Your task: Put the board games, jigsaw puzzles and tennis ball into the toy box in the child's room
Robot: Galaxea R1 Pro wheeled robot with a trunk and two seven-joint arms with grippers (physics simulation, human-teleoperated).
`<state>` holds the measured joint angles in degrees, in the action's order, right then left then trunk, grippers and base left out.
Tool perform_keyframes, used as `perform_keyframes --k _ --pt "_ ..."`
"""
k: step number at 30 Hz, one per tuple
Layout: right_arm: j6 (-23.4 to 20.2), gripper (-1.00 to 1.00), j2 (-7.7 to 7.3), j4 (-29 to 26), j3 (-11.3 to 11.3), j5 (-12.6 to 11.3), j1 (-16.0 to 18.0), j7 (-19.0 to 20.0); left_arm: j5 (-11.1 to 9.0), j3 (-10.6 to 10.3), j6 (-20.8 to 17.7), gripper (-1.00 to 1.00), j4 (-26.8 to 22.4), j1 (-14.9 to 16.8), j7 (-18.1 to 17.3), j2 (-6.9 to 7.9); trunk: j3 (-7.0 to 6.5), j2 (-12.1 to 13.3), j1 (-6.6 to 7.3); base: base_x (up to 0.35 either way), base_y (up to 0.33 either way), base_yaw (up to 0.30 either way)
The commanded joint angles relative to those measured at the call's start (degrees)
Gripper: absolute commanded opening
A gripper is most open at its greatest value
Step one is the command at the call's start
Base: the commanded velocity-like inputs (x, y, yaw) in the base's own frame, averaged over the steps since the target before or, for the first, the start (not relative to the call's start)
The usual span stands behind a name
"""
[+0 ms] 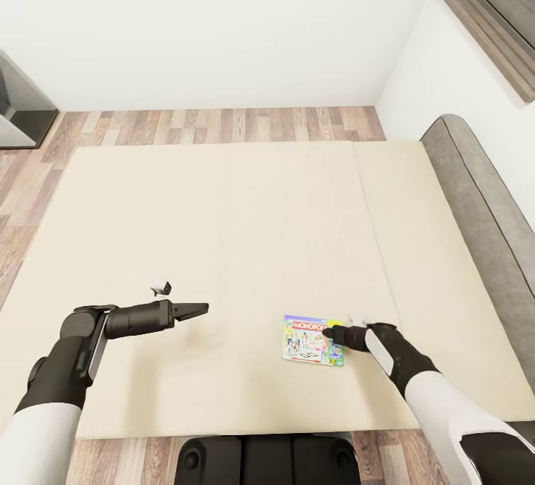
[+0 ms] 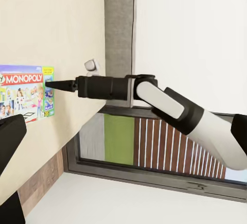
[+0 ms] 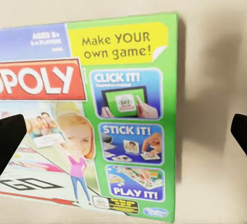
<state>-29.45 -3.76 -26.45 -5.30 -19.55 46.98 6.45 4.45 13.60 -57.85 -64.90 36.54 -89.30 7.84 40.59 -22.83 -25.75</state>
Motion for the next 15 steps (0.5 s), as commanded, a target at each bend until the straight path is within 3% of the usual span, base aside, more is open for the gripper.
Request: perform_keyframes --k 1,9,15 --pt "-1.48 1.00 -0.08 -0.24 -0.26 0.00 0.17 0.06 0.47 0.08 -0.60 1.00 -0.05 0.03 -0.44 -0.02 0.07 -0.09 -0.03 0.000 0.000 0.000" --pt "-6.88 1.00 0.03 -3.56 -0.24 -0.05 1.79 -0.17 0.39 0.11 -0.52 1.00 -0.05 0.03 -0.52 0.07 0.07 -0.09 -0.03 0.000 0.000 0.000" --pt "-8.36 1.00 0.36 -4.84 -0.18 -0.10 3.08 -3.38 0.41 0.11 -0.51 1.00 -0.03 0.03 -0.50 0.07 0.07 -0.09 -0.03 0.000 0.000 0.000"
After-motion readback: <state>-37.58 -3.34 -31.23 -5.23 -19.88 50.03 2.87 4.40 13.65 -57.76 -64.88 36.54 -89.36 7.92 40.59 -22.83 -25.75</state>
